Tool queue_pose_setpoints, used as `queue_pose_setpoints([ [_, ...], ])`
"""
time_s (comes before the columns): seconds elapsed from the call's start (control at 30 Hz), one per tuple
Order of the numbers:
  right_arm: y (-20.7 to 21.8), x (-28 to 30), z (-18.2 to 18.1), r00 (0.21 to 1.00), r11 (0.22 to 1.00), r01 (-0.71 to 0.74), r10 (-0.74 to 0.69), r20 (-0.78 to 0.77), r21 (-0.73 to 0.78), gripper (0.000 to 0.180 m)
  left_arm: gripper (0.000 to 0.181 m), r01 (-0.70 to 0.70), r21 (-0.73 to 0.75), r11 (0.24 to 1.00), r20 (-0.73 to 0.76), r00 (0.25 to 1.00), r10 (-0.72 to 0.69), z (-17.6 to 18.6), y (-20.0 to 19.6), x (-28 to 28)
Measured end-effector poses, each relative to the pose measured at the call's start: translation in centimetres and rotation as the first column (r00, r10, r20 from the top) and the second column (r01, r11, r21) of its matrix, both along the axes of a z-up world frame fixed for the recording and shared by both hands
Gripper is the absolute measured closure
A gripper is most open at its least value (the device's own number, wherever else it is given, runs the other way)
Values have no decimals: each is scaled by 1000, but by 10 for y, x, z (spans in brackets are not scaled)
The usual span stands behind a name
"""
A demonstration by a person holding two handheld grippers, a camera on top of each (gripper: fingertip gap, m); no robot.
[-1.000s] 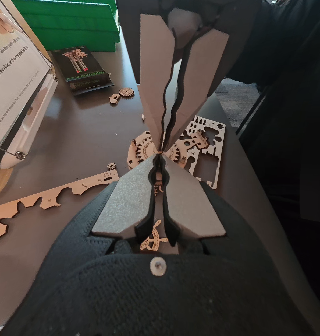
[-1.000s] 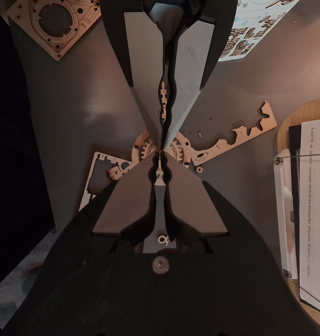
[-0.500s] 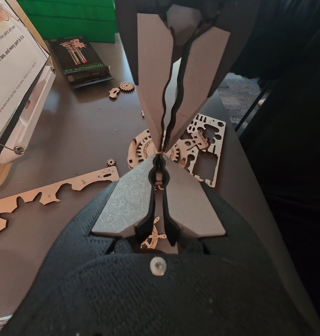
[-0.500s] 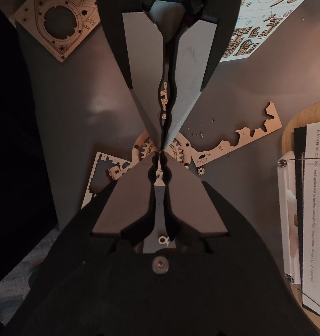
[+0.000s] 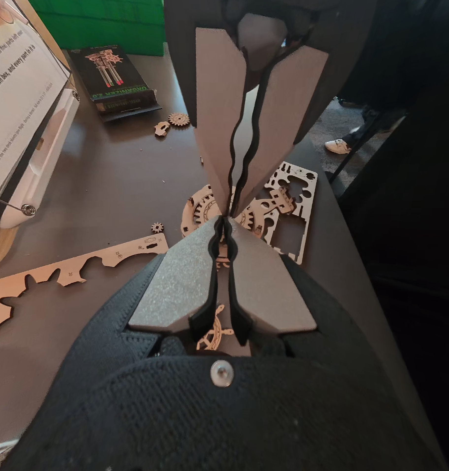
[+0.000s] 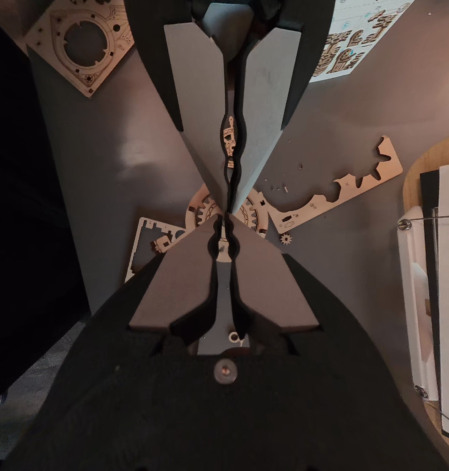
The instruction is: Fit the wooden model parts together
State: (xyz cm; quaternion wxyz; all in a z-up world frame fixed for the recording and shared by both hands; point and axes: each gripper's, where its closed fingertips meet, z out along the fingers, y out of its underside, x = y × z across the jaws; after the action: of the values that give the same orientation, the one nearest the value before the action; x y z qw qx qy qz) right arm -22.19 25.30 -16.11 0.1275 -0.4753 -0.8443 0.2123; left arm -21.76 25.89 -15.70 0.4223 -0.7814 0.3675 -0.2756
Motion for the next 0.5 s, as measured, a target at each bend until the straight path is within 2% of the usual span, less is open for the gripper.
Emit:
queue_pose_setpoints([
  [0.2,0,3,1,1000,1000,12,-12,-19,1,180,181,9,12,1000,-37,999,-8,-3,-2,2],
  [0.33,0,6,10,999,998,31,-34,-41,-62,169,181,12,14,1000,-46,999,-11,-3,-2,1],
  [0.5,9,7,20,996,999,43,-44,-77,-11,171,181,18,11,1000,-37,999,-18,-2,-2,3],
])
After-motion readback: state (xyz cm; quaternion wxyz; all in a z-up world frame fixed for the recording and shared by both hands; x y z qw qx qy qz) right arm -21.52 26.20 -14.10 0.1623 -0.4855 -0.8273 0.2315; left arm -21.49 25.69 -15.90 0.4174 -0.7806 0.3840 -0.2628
